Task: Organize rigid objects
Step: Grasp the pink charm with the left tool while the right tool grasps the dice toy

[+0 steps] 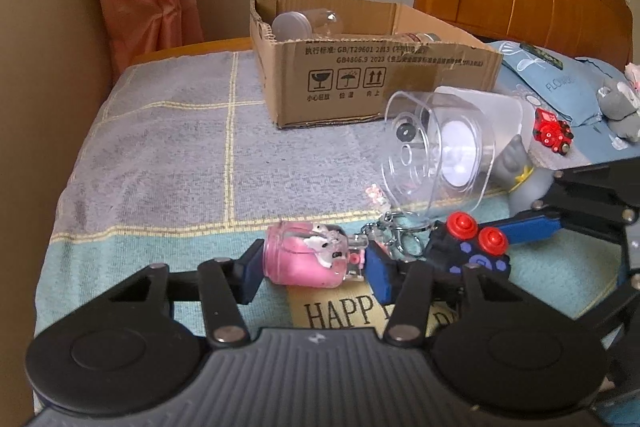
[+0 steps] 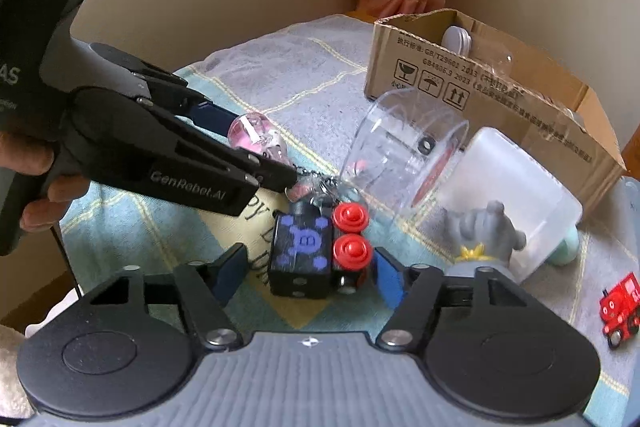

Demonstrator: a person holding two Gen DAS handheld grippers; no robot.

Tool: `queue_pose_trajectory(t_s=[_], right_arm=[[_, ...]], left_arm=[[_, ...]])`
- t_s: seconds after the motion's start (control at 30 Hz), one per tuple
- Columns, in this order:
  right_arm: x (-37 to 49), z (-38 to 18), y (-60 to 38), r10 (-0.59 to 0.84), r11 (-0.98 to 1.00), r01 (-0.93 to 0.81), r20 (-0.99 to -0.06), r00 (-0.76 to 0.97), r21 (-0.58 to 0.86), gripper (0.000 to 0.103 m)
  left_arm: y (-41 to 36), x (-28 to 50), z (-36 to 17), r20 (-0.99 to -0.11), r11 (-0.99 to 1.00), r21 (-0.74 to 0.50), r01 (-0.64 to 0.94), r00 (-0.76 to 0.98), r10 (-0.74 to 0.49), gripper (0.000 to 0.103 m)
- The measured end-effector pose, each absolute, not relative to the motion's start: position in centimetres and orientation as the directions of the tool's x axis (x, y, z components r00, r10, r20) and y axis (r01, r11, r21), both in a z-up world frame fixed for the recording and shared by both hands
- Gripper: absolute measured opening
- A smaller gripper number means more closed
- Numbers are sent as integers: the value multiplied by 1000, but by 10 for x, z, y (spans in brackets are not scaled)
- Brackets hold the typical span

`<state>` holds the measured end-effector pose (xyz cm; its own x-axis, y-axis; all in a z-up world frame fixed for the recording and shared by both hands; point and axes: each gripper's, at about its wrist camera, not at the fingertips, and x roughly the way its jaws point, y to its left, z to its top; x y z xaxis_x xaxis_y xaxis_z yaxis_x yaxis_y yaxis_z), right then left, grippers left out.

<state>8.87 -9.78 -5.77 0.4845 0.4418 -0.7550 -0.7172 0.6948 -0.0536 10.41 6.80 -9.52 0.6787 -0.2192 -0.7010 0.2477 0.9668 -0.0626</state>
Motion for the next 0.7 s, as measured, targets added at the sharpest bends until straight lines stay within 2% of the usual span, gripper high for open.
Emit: queue_pose_trajectory(t_s=[0.03, 0.1, 0.5, 0.6, 0.7], right_arm=[[91, -58, -96, 445, 694, -719, -754, 483, -51, 66], [93, -57, -94, 438, 699, -713, -752, 493, -60, 55], [79, -56, -108, 465, 670, -741, -757, 460, -39, 54], [73, -55, -111, 459, 663, -747, -764, 454, -46, 54], [69, -55, -119, 457, 662, -748, -768, 449, -44, 54]], left_arm=[[68, 104, -95, -701, 967, -63, 247, 679, -219, 51], [69, 104, -95, -701, 967, -68, 245, 678, -221, 50], [83, 106, -95, -704, 975, -88, 203, 680, -205, 50], [83, 106, -97, -701, 988, -17, 151, 703, -119, 50], [94, 105, -97, -711, 987, -69, 145, 687, -151, 50]])
